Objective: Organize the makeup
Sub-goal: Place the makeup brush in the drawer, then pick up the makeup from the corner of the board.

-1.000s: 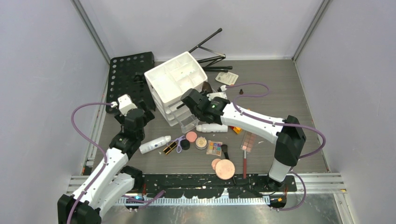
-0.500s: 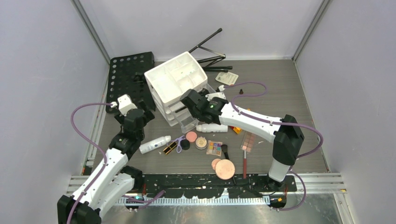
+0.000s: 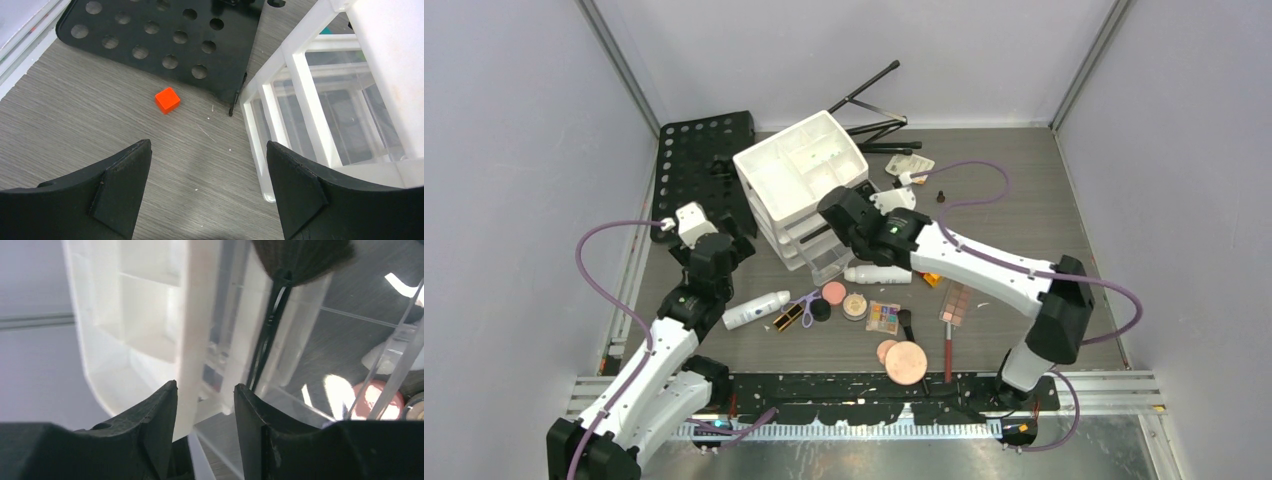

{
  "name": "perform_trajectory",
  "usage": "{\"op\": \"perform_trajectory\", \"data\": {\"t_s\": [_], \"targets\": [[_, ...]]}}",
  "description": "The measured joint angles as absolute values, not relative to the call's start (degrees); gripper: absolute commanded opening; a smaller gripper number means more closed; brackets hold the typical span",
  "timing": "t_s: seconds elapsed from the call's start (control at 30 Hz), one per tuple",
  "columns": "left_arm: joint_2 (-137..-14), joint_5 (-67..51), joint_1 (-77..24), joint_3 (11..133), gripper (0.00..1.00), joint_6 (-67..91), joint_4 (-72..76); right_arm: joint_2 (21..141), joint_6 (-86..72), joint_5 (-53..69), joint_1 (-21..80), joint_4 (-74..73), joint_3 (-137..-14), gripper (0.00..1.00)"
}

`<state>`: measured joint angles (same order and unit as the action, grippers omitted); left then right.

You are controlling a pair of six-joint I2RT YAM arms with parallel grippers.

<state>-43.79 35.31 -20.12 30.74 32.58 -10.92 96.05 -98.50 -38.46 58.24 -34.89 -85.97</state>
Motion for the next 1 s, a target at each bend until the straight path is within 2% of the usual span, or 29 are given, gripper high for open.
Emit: {"op": "perform_trajectory", "data": {"t_s": [0.33, 0.5, 0.7, 0.83, 1.0], "targets": [[-44.01, 35.33, -20.12, 30.74, 0.88, 32.58, -10.94, 78.19, -76.90, -45.45, 58.92, -27.27, -81.21, 0.54], [-44.64, 35.35, -20.12, 30.74, 0.88, 32.56, -10.94, 69.95, -66.98, -50.09, 58.33, -33.28, -74.65, 0.54], [-45.36, 35.38, -20.12, 30.74, 0.88, 32.56, -10.94, 61.08, -66.74, -50.06, 54.52, -48.23, -63.68, 0.58], [-45.43, 35.40, -20.12, 30.74, 0.88, 32.56, -10.94, 56.10, -68.20, -45.39, 49.65, -53.01, -55.96, 0.59], [-45.45, 35.46, -20.12, 30.74, 0.88, 32.56, -10.94, 51.24, -68.42, -39.64, 44.71, -55.99, -52.66, 0.59]]}}
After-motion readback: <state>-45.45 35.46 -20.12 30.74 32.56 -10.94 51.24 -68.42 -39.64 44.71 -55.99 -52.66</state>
